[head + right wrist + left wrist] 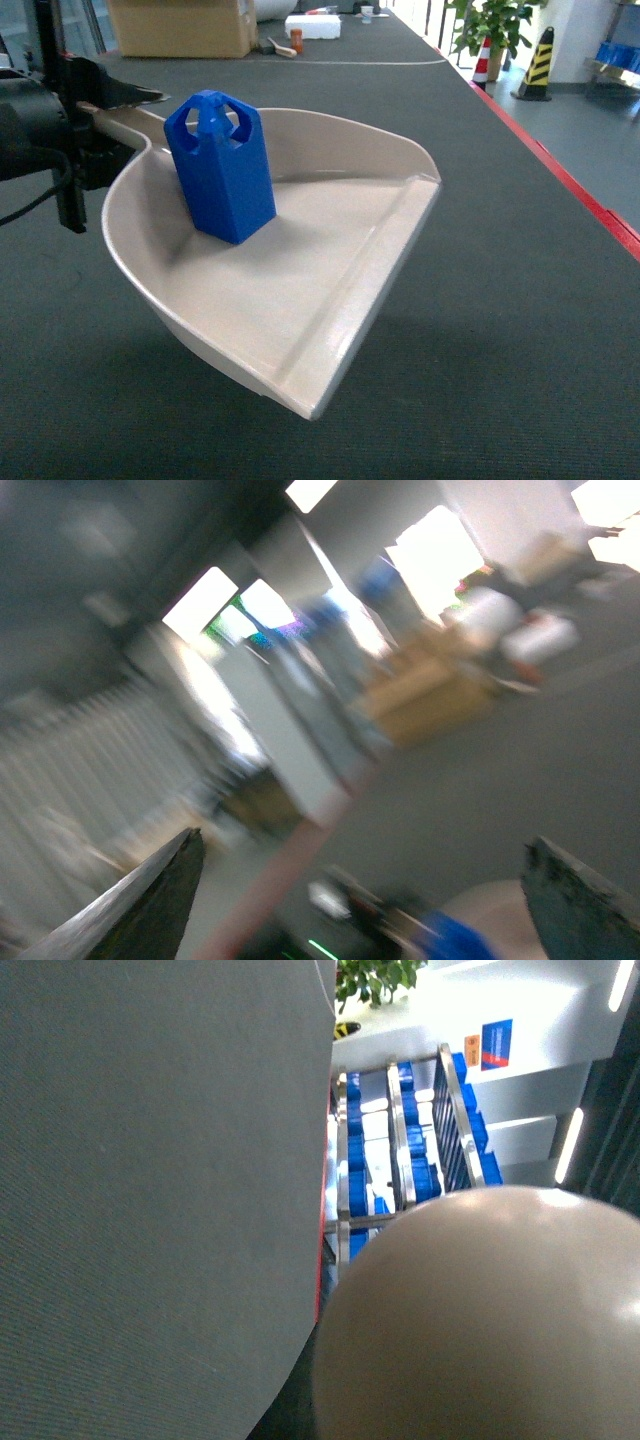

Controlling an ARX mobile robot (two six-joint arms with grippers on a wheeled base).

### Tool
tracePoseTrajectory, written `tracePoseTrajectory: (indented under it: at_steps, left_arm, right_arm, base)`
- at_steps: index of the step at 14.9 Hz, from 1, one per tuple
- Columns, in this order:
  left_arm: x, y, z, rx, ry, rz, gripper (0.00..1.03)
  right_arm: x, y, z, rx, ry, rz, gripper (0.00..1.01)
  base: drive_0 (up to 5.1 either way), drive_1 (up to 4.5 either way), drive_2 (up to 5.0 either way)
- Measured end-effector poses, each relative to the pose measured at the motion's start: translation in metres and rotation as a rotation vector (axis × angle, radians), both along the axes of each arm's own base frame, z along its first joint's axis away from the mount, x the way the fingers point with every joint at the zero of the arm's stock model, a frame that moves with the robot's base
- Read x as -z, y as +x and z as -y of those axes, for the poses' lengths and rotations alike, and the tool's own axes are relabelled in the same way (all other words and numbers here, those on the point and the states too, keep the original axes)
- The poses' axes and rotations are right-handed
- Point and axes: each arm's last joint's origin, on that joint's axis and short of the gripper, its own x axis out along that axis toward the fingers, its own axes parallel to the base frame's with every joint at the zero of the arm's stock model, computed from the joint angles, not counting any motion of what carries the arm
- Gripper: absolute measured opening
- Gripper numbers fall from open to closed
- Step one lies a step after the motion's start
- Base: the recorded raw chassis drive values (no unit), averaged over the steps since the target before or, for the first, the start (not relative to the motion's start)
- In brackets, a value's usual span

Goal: Place part in tray to right shelf

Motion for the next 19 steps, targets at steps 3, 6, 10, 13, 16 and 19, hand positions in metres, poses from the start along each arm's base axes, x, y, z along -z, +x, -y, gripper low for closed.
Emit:
tracePoseTrajectory:
  at_steps: [3, 6, 10, 13, 16, 19]
  left_arm:
    - [0.000, -0.001, 0.008, 0.037, -0.001, 0.000, 0.16]
    - [0.000, -0.001, 0.005, 0.023, -0.001, 0.001, 0.16]
    - [0.000, -0.001, 0.006, 0.027, -0.001, -0.001, 0.16]
    - [0.000, -0.001, 0.005, 0.024, -0.001, -0.001, 0.16]
    - [0.000, -0.001, 0.005, 0.024, -0.001, 0.000, 0.16]
    - [0.000, 0.000, 0.002, 0.012, 0.000, -0.002, 0.16]
  right_arm:
    - [0.042, 0.002, 0.046, 0.551, -0.635, -0.235, 0.61]
    - [0.090, 0.001, 0.080, 0.566, -0.774, -0.232, 0.24]
    - [0.122, 0.000, 0.108, 0.576, -0.779, -0.222, 0.02]
    - [0.138, 0.000, 0.119, 0.574, -0.780, -0.222, 0.02]
    - [0.142, 0.001, 0.121, 0.571, -0.781, -0.222, 0.33]
    - [0.142, 0.001, 0.121, 0.566, -0.782, -0.220, 0.69]
  base:
    - [0.0, 0.00, 0.0]
    - [0.0, 0.00, 0.0]
    - [0.0, 0.00, 0.0]
    - [0.0, 0.00, 0.0]
    - [0.0, 0.00, 0.0]
    - [3.2, -1.70, -1.7]
